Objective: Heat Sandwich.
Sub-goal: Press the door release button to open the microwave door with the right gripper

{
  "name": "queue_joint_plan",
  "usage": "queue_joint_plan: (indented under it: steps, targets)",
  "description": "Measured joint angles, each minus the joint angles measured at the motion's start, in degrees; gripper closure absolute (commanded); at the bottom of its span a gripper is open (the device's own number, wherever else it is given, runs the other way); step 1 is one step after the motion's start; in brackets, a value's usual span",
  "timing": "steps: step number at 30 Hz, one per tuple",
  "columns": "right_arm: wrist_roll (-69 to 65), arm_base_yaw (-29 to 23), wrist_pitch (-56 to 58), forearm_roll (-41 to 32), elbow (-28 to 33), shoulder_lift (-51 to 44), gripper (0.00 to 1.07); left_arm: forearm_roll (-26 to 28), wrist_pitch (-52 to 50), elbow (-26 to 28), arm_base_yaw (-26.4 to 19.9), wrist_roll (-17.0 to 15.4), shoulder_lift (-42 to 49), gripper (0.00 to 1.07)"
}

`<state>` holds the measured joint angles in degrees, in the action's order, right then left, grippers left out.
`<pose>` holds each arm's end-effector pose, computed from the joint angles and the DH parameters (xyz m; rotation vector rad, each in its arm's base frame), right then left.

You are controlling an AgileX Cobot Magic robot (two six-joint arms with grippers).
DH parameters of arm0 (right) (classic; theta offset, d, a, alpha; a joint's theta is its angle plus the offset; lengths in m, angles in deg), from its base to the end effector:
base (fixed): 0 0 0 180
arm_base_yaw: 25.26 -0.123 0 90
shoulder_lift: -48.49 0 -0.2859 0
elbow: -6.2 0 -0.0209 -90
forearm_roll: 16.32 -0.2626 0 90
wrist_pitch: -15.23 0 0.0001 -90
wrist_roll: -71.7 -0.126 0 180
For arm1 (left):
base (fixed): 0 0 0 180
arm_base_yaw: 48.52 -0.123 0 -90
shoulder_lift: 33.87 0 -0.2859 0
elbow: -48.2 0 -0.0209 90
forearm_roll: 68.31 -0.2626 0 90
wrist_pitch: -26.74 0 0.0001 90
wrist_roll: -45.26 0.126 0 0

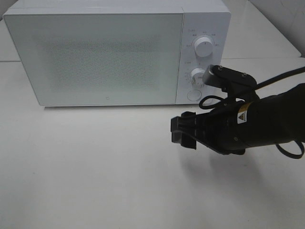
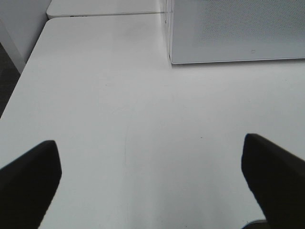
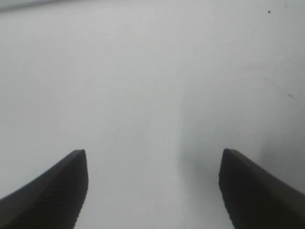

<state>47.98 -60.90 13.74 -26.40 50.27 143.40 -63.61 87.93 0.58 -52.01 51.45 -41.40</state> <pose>0.2422 0.1730 0.1305 -0.0376 2.4750 0.5434 0.0333 -0.0070 0.2720 0.0529 2.0271 0.0087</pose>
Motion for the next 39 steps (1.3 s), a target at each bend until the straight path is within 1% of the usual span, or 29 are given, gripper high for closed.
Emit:
queue_joint_plan:
  steps: [1,2,3,5,6,9,11,15,17,20,22,24,26,27,29,31,32,33,34,36,37,38,39]
  targets:
    - [2.64,0.00,1.95,0.00,0.00,-0.80,0.32,0.00,0.00,0.00,0.00,0.00,0.00,0.09]
    - [7.45,0.00,6.47,0.00,0.00,-2.29,0.32,0.00,0.00,0.00,0.00,0.00,0.00,0.09]
    - [7.45,0.00,6.47,0.00,0.00,-2.29,0.32,0.00,0.00,0.00,0.00,0.00,0.00,0.09]
    - [11.46,0.00,11.06,0.17,0.00,-3.84,0.32,0.00,0.00,0.00,0.00,0.00,0.00,0.09]
    - [14.90,0.00,15.18,0.34,0.00,-5.67,0.32,0.00,0.00,0.00,0.00,0.00,0.00,0.09]
    - [17.82,0.00,19.14,0.40,0.00,-7.33,0.32,0.00,0.00,0.00,0.00,0.00,0.00,0.09]
    - [20.80,0.00,24.64,0.63,0.00,-10.14,0.32,0.00,0.00,0.00,0.00,0.00,0.00,0.09]
    - [22.80,0.00,29.51,0.86,0.00,-13.18,0.32,0.00,0.00,0.00,0.00,0.00,0.00,0.09]
    - [24.18,0.00,34.09,1.38,0.00,-16.84,0.32,0.00,0.00,0.00,0.00,0.00,0.00,0.09]
    - [24.64,0.00,37.13,1.95,0.00,-19.19,0.32,0.00,0.00,0.00,0.00,0.00,0.00,0.09]
    - [24.98,0.00,42.46,2.46,0.00,-22.98,0.32,0.00,0.00,0.00,0.00,0.00,0.00,0.09]
    - [24.98,0.00,44.06,2.64,-0.17,-24.35,0.32,0.00,0.00,0.00,0.00,0.00,0.00,0.09]
    - [25.04,0.00,49.33,3.61,-0.74,-28.59,0.32,0.00,0.00,0.00,0.00,0.00,0.00,0.09]
    - [25.04,0.00,49.33,3.61,-0.74,-28.59,0.32,0.00,0.00,0.00,0.00,0.00,0.00,0.09]
    - [25.04,0.00,52.94,4.47,-0.97,-31.86,0.32,0.00,0.00,0.00,0.00,0.00,0.00,0.09]
    - [25.04,0.00,57.12,5.96,-1.09,-38.33,0.32,0.00,0.00,0.00,0.00,0.00,0.00,0.09]
    - [25.04,0.00,57.12,5.96,-1.09,-38.33,0.32,0.00,0.00,0.00,0.00,0.00,0.00,0.09]
    - [25.04,0.00,58.44,6.47,-1.09,-40.74,0.32,0.00,0.00,0.00,0.00,0.00,0.00,0.09]
    - [25.04,0.00,60.45,7.68,-1.09,-45.32,0.32,0.00,0.00,0.00,0.00,0.00,0.00,0.09]
    - [25.04,0.00,61.88,8.88,-1.09,-50.25,0.32,0.00,0.00,0.00,0.00,0.00,0.00,0.09]
    - [25.04,0.00,61.88,8.88,-1.09,-50.25,0.32,0.00,0.00,0.00,0.00,0.00,0.00,0.09]
    - [25.04,0.00,62.34,9.40,-1.09,-53.00,0.32,0.00,0.00,0.00,0.00,0.00,0.00,0.09]
    - [25.04,0.00,62.74,10.08,-1.09,-57.93,0.32,0.00,0.00,0.00,0.00,0.00,0.00,0.09]
